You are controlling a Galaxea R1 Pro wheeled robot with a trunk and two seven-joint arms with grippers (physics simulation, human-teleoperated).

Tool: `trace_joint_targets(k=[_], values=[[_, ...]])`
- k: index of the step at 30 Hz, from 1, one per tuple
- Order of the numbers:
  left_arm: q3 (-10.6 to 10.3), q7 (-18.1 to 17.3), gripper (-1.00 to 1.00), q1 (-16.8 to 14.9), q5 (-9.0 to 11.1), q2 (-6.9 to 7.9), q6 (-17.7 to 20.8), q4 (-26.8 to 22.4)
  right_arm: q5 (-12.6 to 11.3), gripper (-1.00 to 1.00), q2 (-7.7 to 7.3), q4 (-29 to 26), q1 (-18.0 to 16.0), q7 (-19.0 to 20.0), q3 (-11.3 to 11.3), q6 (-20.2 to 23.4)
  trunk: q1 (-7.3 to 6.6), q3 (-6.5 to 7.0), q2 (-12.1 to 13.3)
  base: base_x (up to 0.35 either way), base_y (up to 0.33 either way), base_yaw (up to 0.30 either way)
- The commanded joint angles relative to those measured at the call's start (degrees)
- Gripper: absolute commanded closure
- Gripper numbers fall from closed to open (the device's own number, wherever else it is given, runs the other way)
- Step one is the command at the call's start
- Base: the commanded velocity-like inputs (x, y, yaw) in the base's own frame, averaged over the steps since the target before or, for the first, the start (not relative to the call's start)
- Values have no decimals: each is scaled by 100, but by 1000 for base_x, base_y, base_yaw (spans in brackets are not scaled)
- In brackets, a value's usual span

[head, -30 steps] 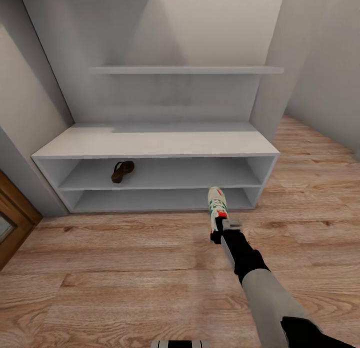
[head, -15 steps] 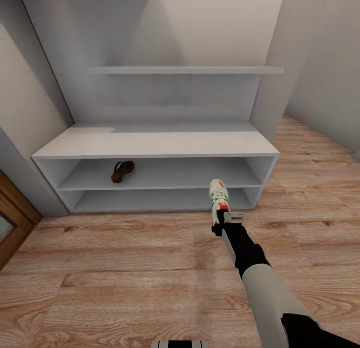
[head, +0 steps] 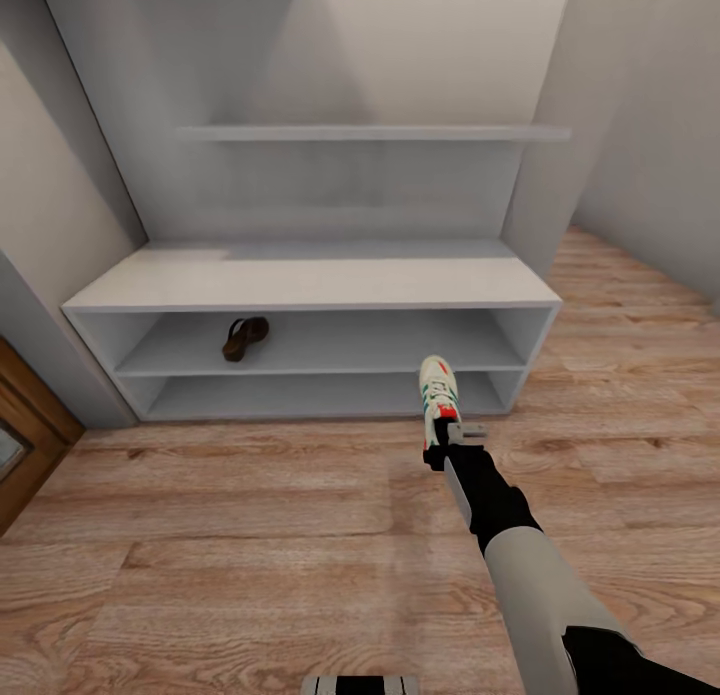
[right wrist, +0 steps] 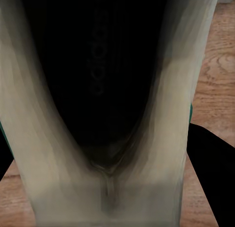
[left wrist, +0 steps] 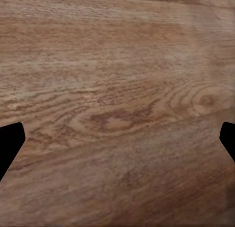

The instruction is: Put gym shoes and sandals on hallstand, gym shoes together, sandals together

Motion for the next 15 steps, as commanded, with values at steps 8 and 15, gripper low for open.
trace_joint_targets(k=[8,15], values=[[49,-32,-100,-6,-52,3,-22,0,63,100,7,-21,-3,9,-31,34,9,-151,-8,0,0,81],[54,-32,-100,-6,-48,3,-22,0,64,100,7,-22,-3,9,-30,34,9,-185,-8,0,0,24]])
